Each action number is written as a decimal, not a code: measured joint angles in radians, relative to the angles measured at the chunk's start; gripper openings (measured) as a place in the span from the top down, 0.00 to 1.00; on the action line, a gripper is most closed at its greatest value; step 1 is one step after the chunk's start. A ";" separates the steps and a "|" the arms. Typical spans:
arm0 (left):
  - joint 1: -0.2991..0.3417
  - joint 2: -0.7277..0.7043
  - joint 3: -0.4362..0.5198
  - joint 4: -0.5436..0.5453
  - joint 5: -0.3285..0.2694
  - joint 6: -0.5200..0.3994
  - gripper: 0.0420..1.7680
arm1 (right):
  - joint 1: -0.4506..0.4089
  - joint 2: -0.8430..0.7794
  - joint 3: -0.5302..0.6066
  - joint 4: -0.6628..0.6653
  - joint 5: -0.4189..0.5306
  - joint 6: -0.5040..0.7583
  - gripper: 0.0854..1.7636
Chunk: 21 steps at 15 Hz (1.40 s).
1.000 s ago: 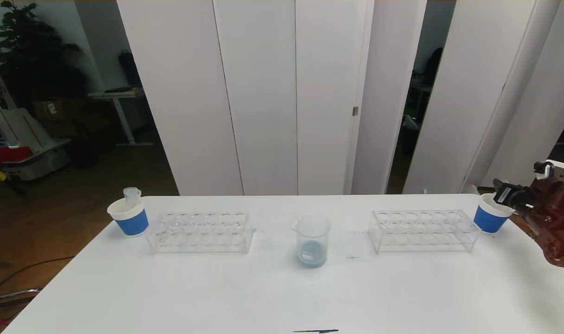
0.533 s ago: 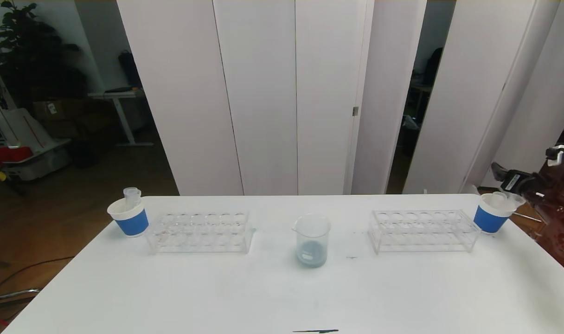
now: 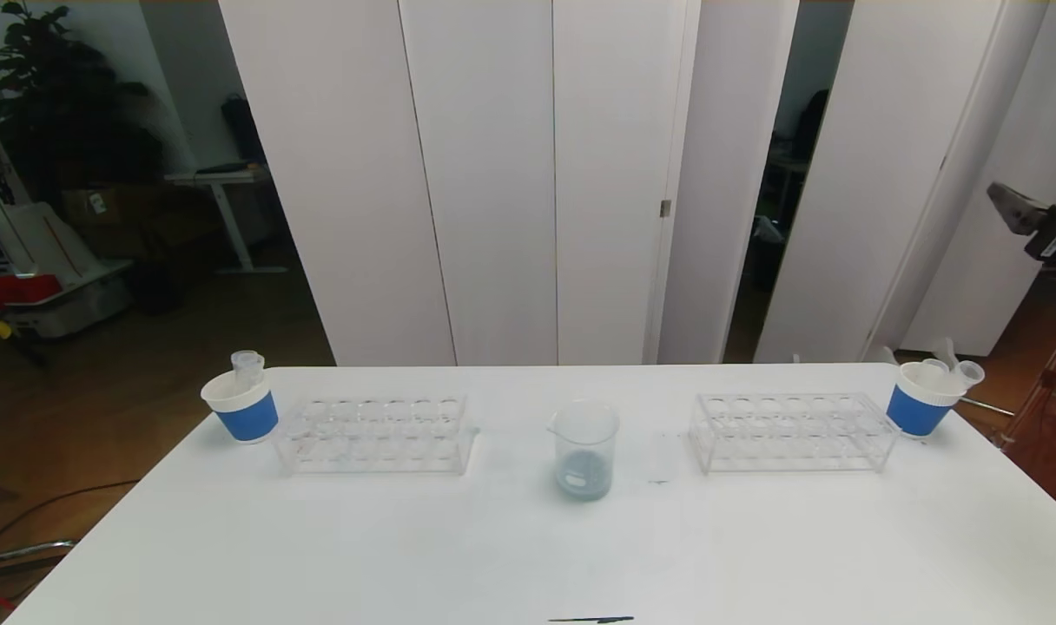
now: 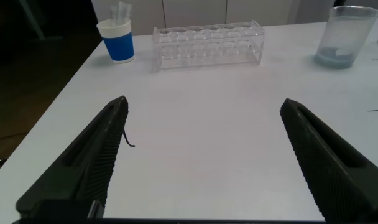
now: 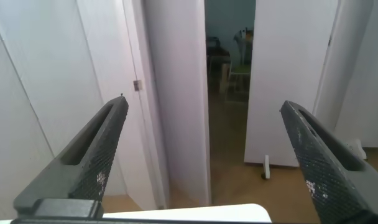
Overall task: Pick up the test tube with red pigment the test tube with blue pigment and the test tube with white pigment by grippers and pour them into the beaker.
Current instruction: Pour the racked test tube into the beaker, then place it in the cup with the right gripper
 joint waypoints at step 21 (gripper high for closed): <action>0.000 0.000 0.000 0.000 0.000 0.000 0.01 | 0.314 -1.597 0.561 1.230 -0.073 -0.171 0.01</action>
